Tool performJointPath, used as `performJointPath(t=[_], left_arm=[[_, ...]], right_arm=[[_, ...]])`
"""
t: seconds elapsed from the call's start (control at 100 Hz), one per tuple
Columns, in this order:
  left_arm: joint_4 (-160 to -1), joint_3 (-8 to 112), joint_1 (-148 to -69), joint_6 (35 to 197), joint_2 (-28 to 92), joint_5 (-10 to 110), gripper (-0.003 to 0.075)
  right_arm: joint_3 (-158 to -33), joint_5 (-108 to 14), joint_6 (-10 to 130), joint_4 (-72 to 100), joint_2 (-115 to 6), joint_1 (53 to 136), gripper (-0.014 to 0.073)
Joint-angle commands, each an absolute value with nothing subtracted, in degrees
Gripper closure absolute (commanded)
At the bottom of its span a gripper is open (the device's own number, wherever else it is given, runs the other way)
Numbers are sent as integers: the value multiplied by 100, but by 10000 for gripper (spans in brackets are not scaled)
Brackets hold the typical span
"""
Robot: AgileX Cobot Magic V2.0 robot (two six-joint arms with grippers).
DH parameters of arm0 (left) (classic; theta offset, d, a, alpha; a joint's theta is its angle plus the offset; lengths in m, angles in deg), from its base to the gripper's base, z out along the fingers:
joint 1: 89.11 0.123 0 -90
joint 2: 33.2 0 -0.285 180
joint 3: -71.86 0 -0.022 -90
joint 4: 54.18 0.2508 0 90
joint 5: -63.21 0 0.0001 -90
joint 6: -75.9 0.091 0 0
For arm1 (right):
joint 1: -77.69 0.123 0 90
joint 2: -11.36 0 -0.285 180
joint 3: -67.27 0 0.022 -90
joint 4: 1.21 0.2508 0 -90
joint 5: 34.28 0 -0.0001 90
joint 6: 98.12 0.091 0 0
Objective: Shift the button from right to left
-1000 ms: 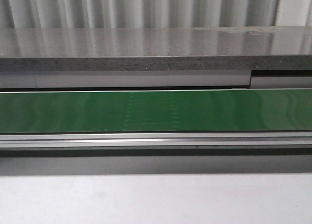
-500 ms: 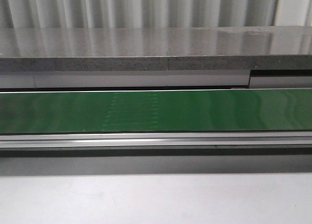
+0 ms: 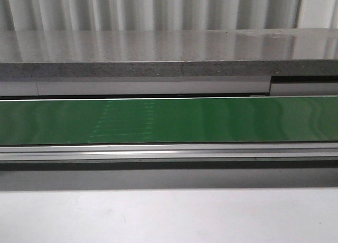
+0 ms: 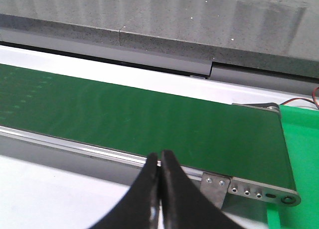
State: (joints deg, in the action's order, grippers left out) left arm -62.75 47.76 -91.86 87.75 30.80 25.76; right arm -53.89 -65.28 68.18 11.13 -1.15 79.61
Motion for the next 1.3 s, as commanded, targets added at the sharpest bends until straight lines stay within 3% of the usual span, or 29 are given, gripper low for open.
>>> performJointPath(t=[0.0,0.36,0.88,1.14,1.29], left_arm=[[-6435,4620,-9227,8700,2512,3082,740],[-6450,3437,-9227,8700,523,3362,740],[-6517,2239,-9227,8700,-1088,3475,740],[-6152,1357,-9174,8690,-1405,5203,740],[-5450,790,-9013,7684,-1712,5638,740]], right_arm=[[-5530,-6106,6787,1129,-170,7971,660],[-5530,-6106,6787,1129,-170,7971,660],[-5530,-6106,6787,1129,-170,7971,660],[-5530,-6106,6787,1129,-170,7971,660],[-5530,-6106,6787,1129,-170,7971,660]])
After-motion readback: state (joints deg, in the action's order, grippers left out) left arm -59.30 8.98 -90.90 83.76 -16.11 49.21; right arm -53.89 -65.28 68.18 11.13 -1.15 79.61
